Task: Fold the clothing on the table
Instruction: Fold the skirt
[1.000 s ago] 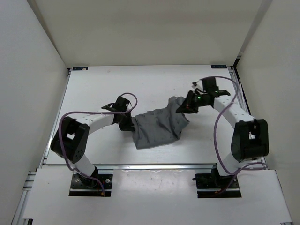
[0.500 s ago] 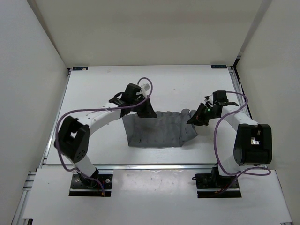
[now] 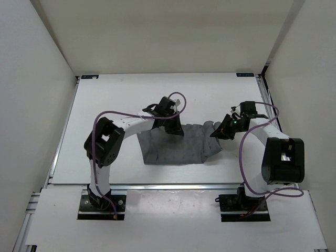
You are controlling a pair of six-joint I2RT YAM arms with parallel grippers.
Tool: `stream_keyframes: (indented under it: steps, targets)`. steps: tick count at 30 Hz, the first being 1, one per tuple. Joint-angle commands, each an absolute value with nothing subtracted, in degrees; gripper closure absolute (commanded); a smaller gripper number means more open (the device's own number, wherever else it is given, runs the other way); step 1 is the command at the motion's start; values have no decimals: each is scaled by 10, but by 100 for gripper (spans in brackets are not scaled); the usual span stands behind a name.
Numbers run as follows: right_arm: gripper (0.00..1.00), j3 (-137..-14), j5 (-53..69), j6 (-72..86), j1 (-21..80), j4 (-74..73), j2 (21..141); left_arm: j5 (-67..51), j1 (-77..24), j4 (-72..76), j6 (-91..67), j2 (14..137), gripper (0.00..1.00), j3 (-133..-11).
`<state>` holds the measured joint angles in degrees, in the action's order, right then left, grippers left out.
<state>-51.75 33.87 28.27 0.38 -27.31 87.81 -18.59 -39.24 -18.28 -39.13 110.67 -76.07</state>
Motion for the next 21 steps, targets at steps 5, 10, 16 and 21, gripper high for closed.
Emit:
stream_keyframes:
  steps: [5, 10, 16, 21]
  targets:
    - [100, -519, 366, 289, 7, -249, 875, -78, -422, -226, -367, 1164, 100, -828]
    - [100, -538, 380, 301, 29, -255, 862, -12, -435, -250, -353, 1198, 100, -840]
    - [100, -576, 396, 314, 65, -274, 824, -1, -438, -252, -359, 1220, 100, -842]
    - [100, -575, 471, 394, 94, -189, 787, 14, -438, -257, -363, 1224, 100, -843]
